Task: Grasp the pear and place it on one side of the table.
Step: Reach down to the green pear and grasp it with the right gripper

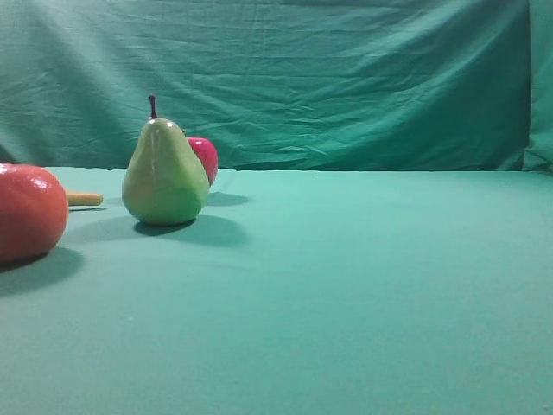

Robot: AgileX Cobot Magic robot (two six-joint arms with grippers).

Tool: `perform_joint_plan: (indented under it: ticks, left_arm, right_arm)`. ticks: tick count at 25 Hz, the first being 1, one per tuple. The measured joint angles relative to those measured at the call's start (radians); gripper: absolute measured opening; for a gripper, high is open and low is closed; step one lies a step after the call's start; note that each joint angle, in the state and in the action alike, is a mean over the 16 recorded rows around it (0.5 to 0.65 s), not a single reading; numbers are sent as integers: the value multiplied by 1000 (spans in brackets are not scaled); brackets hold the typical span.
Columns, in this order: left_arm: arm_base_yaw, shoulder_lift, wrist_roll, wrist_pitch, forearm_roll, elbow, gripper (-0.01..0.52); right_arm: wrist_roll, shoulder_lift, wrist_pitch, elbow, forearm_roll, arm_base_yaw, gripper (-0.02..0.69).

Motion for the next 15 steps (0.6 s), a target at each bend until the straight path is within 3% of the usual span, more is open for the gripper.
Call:
perform_joint_plan:
  ticks: [15]
  left_arm:
    - [0,0,0,0,0,0,0]
  right_arm:
    - [-3,0,-17,0,-4,0,0]
